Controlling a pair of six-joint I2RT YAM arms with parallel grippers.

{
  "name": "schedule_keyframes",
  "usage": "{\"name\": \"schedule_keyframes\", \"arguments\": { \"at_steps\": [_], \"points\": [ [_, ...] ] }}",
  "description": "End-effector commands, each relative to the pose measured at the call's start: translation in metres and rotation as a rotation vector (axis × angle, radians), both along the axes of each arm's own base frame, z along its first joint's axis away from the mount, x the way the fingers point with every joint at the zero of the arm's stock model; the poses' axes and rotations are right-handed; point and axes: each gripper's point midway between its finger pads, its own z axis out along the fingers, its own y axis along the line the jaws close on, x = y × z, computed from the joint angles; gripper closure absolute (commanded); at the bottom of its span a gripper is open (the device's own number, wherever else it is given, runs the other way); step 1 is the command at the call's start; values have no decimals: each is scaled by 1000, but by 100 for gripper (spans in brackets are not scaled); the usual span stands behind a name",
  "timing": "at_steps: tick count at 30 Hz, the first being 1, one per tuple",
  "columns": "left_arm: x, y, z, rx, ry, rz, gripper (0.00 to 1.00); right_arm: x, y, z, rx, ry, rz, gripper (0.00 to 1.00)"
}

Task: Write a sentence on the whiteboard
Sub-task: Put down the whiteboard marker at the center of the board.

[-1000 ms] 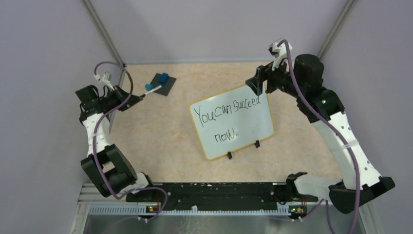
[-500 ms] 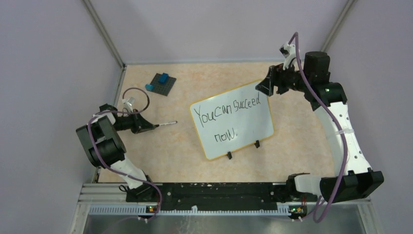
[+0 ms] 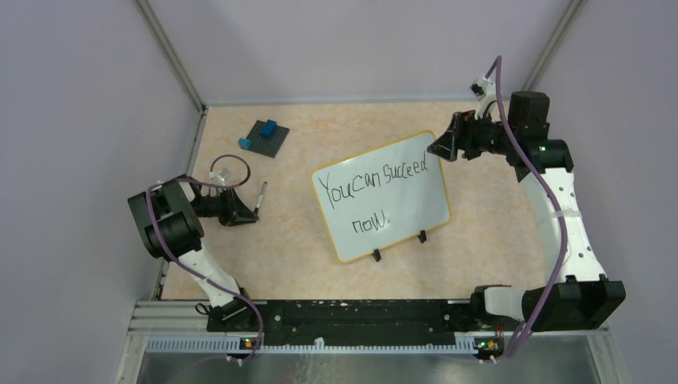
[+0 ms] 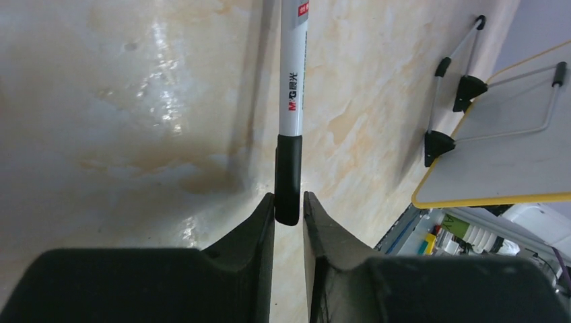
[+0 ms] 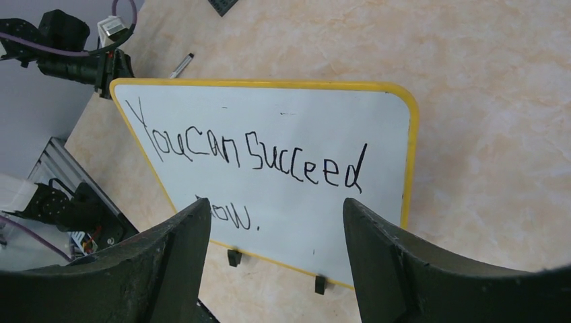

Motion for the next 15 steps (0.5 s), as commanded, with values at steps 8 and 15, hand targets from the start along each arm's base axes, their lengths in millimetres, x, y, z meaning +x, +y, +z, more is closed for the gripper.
{"name": "schedule_keyframes", "arguments": {
  "at_steps": [8, 15],
  "points": [
    [0, 23, -2, 162, 23, -27, 56, -9, 0, 7, 28, -14, 23, 30],
    [2, 34, 26, 282, -71, -80, 39, -9, -3, -10, 1, 33, 21, 27]
  ]
}}
